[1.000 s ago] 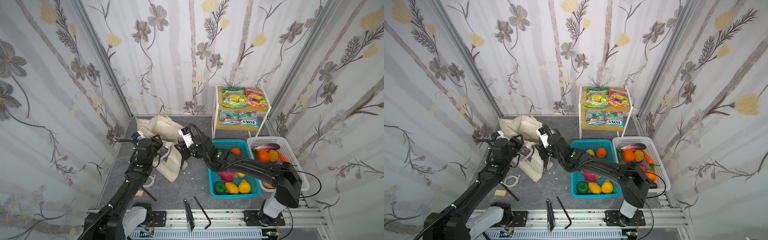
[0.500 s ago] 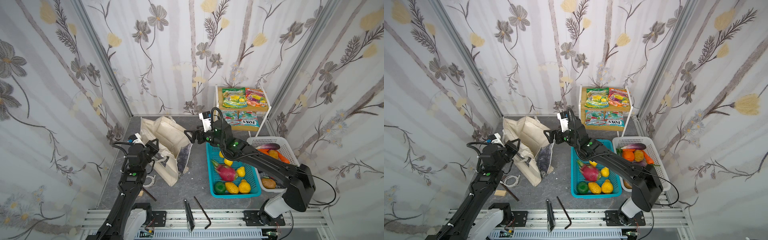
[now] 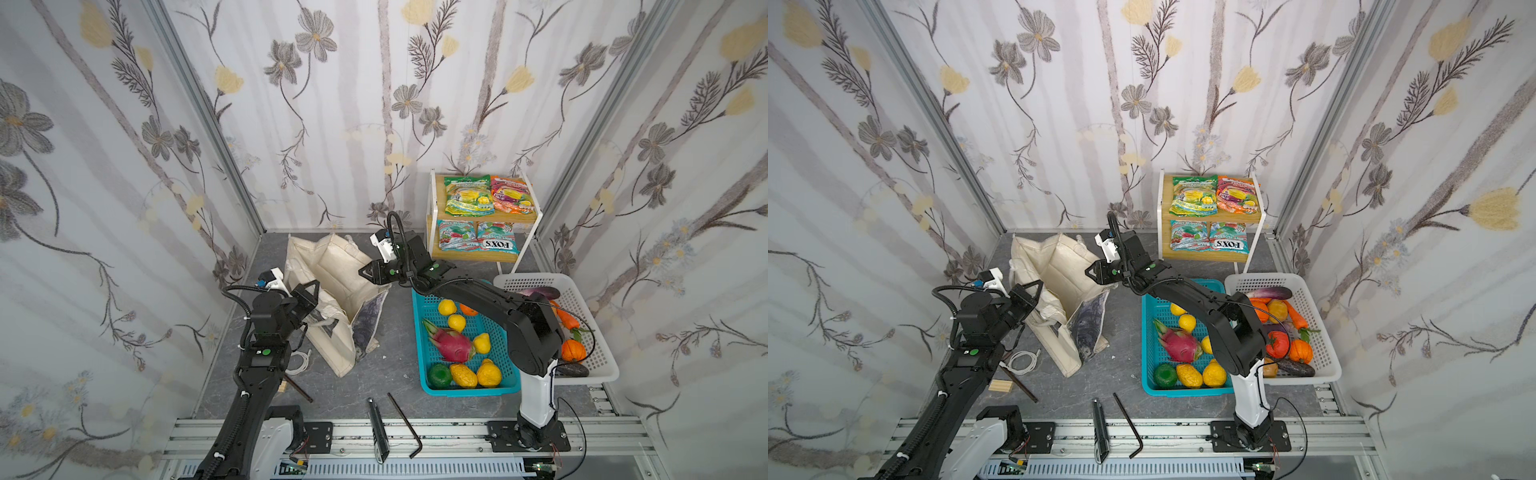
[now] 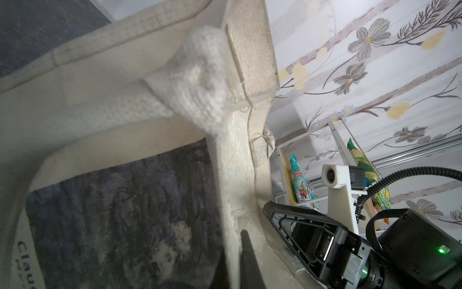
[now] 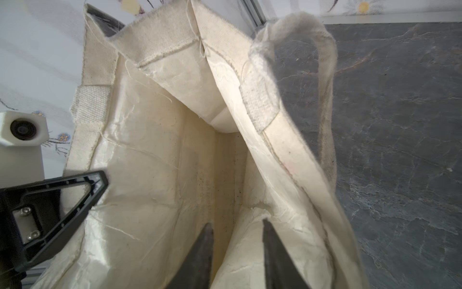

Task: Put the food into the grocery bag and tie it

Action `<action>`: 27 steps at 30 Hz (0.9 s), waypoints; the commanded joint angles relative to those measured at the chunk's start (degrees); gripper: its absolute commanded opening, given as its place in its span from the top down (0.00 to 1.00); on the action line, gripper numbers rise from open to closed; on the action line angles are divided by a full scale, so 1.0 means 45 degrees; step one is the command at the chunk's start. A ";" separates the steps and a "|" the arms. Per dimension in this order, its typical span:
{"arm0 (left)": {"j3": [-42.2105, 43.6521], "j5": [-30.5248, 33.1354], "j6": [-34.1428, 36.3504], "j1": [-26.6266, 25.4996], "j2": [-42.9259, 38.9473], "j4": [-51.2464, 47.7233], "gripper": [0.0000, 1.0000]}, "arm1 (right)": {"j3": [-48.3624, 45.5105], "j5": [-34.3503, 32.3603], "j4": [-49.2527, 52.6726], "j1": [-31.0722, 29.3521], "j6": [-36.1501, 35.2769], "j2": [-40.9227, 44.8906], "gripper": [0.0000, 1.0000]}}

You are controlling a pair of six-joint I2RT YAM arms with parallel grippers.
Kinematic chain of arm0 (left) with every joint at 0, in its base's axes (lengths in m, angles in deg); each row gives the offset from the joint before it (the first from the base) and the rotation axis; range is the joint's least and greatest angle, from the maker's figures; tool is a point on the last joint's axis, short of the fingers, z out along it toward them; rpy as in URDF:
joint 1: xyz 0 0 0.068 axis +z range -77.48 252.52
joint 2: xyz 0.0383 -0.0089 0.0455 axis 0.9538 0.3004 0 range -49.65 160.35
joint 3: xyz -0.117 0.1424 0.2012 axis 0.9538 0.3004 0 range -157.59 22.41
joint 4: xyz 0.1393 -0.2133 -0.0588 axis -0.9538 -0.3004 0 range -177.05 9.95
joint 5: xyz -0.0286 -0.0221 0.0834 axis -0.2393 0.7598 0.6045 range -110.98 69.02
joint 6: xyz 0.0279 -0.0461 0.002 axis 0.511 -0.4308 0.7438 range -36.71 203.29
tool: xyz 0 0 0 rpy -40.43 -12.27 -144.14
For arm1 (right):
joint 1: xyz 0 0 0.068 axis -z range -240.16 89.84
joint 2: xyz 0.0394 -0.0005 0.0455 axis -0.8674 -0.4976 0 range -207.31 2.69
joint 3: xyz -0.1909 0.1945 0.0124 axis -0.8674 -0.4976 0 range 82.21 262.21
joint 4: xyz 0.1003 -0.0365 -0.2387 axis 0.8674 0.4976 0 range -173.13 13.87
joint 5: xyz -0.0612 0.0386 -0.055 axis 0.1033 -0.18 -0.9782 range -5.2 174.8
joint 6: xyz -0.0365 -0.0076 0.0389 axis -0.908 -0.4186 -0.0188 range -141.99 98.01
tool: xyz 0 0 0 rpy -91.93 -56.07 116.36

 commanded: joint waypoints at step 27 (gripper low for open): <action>-0.0374 -0.1092 0.1508 0.0612 0.0905 0.0459 1.00 | -0.0785 0.2966 -0.2578 0.0343 0.2706 -0.0989 0.02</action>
